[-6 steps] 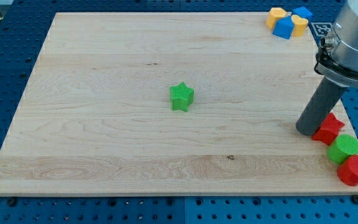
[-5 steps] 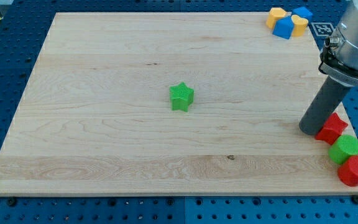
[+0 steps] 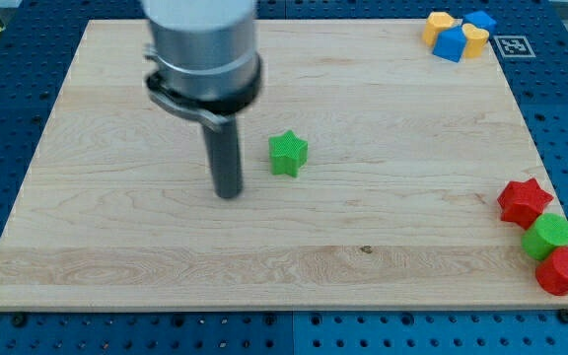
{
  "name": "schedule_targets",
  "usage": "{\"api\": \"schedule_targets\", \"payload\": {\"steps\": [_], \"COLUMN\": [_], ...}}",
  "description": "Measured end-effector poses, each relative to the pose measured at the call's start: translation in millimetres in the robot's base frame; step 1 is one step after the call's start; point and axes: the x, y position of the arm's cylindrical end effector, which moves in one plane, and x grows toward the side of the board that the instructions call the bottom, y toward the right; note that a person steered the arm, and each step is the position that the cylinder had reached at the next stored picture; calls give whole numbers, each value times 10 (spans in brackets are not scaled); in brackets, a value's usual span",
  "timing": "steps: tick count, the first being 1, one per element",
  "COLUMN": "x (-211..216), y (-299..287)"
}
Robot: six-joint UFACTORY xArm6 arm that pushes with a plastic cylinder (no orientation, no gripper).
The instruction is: Push the green star to the red circle and the green circle
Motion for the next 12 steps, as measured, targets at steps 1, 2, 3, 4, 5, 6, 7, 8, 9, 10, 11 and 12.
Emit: {"api": "schedule_targets", "payload": {"steps": [1, 2, 3, 4, 5, 6, 7, 8, 9, 10, 11, 12], "x": [-255, -255, -255, -272, -553, -679, -570, -372, -46, -87, -97, -90], "y": [83, 381, 719, 1020, 1049, 1388, 1668, 1920, 1971, 1709, 1522, 1696]}}
